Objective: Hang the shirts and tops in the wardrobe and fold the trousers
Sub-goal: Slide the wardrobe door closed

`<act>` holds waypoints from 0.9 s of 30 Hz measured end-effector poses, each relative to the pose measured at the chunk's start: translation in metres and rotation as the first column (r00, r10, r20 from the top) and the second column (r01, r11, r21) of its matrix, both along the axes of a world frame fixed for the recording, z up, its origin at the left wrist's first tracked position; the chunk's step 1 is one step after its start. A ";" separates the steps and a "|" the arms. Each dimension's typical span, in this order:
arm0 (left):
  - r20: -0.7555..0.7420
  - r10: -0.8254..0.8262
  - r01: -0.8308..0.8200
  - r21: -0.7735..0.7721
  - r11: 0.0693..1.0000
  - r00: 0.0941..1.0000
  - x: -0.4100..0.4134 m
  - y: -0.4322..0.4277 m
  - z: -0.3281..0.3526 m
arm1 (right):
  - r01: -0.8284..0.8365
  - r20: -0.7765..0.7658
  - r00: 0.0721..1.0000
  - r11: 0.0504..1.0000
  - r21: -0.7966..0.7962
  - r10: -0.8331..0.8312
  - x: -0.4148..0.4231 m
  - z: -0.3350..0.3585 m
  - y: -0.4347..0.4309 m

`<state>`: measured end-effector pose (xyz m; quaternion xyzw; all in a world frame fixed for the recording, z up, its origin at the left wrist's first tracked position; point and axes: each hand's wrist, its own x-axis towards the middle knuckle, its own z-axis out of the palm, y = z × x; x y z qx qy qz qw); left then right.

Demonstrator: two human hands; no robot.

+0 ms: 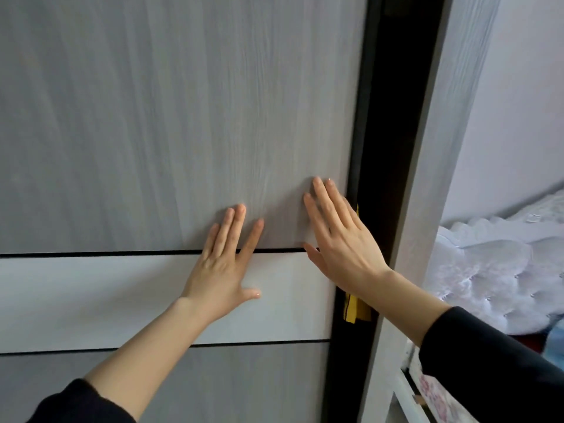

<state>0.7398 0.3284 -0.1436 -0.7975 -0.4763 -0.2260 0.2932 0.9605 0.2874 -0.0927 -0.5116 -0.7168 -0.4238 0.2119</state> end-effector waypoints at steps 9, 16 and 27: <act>0.014 -0.047 0.047 -0.012 0.999 0.999 0.046 -0.002 0.001 | -0.042 -0.045 0.998 0.999 -0.023 0.041 0.028 -0.007 -0.005; -0.005 -0.031 0.031 0.018 0.999 0.999 0.069 -0.001 0.001 | -0.040 -0.110 0.993 0.999 -0.016 0.038 0.040 -0.011 -0.005; -0.024 0.001 -0.001 0.013 1.000 1.000 0.082 -0.005 -0.001 | -0.039 -0.149 0.988 0.999 -0.020 0.035 0.047 -0.014 -0.006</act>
